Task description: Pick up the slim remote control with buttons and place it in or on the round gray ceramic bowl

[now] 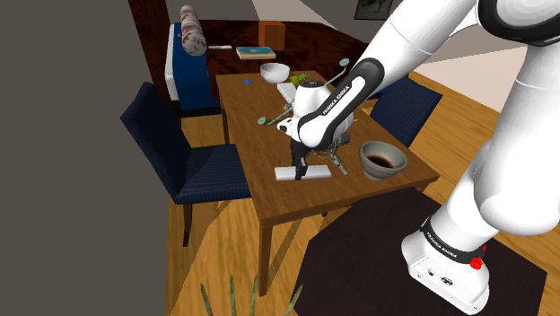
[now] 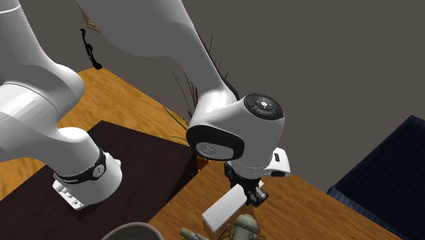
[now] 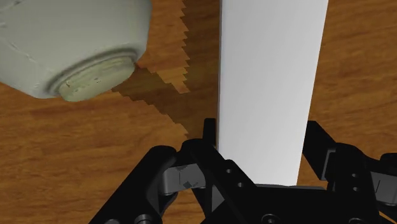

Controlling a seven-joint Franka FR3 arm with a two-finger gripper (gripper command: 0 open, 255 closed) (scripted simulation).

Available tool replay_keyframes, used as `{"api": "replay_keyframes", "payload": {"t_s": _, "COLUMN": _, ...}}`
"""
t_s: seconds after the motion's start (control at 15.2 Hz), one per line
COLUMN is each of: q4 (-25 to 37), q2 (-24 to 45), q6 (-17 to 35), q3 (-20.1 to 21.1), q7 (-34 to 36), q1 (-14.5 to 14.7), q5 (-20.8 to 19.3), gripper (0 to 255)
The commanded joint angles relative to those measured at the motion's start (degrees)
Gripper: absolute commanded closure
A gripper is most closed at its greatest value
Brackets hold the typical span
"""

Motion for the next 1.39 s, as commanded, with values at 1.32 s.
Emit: {"api": "replay_keyframes", "payload": {"t_s": 1.32, "q4": 0.5, "q2": -15.9, "q6": -17.2, "q3": -0.7, "q7": 1.6, "q1": 0.0, "q5": -2.2, "gripper": 255}}
